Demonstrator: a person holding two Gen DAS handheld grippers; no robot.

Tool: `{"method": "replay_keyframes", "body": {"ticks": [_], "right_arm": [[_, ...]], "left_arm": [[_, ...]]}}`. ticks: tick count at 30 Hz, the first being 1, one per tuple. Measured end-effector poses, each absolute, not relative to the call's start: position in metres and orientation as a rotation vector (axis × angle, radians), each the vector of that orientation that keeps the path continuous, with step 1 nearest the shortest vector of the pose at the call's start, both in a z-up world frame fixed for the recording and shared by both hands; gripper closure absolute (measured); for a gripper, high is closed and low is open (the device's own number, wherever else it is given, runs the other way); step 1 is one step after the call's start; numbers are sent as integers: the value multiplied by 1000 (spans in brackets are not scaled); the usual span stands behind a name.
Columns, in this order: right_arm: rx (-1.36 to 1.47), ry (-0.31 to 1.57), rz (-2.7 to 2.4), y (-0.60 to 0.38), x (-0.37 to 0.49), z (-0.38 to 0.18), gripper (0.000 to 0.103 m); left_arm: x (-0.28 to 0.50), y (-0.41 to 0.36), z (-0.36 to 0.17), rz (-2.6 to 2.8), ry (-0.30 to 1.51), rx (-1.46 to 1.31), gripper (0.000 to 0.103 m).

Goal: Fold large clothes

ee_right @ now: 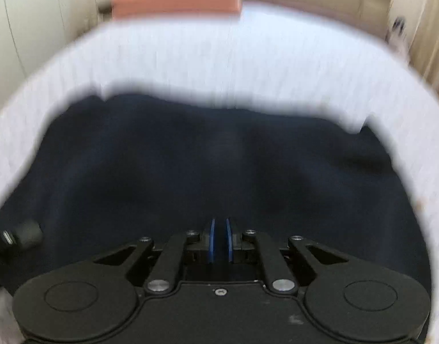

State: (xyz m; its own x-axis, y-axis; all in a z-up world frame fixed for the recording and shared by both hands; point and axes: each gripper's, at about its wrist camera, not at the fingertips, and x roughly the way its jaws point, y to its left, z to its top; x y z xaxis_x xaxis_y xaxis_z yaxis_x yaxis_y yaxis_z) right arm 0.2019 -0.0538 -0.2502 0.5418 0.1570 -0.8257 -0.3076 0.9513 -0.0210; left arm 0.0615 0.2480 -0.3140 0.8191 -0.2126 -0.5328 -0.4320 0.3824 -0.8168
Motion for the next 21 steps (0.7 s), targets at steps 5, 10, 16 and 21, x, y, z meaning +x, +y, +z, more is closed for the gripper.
{"method": "replay_keyframes", "body": {"ticks": [5,10,16,21], "right_arm": [[-8,926,295,-73,201,-261,90],[302,1026,400,-123,224,-264,90],[511,1066,458,-190,242,-252,90],[485,936,281,-285,248,-212,88]], "left_arm": [[75,239,-288,77,599,-1071,88],[102,205,-235,-139,509,-890,88],[146,120,-176,-482,471,-713,88],[175,40,-173,-659,589,-621,88]]}}
